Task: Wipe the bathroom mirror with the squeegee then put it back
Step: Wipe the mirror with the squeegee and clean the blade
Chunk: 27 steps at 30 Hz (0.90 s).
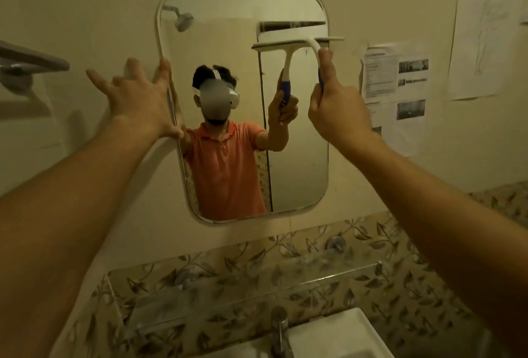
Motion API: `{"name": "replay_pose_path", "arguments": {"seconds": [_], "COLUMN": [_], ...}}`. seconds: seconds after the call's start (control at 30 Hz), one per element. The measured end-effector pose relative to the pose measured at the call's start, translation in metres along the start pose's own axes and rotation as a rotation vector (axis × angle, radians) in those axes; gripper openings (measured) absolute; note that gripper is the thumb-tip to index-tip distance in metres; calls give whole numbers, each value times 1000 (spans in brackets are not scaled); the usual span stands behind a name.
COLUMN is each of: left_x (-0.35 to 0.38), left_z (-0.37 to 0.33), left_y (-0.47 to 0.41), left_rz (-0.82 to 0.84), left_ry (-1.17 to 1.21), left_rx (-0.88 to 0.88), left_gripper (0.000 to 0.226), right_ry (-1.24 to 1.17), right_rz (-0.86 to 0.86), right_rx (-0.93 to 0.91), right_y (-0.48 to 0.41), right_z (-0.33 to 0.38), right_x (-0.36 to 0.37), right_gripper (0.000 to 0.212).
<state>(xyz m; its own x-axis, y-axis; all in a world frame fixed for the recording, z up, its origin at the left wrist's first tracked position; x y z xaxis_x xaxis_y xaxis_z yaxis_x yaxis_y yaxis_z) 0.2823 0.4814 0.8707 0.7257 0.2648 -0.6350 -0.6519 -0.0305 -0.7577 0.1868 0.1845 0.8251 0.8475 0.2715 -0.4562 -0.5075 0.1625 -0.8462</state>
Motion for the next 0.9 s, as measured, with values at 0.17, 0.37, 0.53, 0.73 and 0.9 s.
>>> {"name": "replay_pose_path", "arguments": {"seconds": [0.17,0.37,0.53,0.73,0.9], "left_x": [-1,-4,-4,-3,-4], "left_z": [1,0,1,0,-3], "left_y": [1,4,3,4,5], "left_rz": [12,20,28,27,35], "left_ry": [2,4,9,14,-11], "left_rx": [9,8,4,-5,-34], "left_gripper": [151,152,152,152,153], "right_ry": [18,8,-21,-32,-11], "right_rz": [46,130,174,315,365], "right_rx": [21,48,80,147,167], "right_y": [72,152,208,265,279], "right_z": [-24,-46,-59,-67,-66], "right_x": [37,69,89,103,105], "right_gripper": [71,77,83,83,81]}}
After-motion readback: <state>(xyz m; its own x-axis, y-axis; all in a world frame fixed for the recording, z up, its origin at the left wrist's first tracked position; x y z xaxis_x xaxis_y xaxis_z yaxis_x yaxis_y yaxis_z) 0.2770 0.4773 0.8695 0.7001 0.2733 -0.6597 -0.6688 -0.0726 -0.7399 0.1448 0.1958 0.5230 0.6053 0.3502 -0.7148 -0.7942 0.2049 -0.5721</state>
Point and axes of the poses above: each hand's wrist, its own y-axis away from the middle knuckle, its own x-axis out of the palm, z = x × y, the point moved 1 cm from there along -y, towards the middle knuckle, and after that the axes turned 7 degrees about -x, right-handed, at the moved point
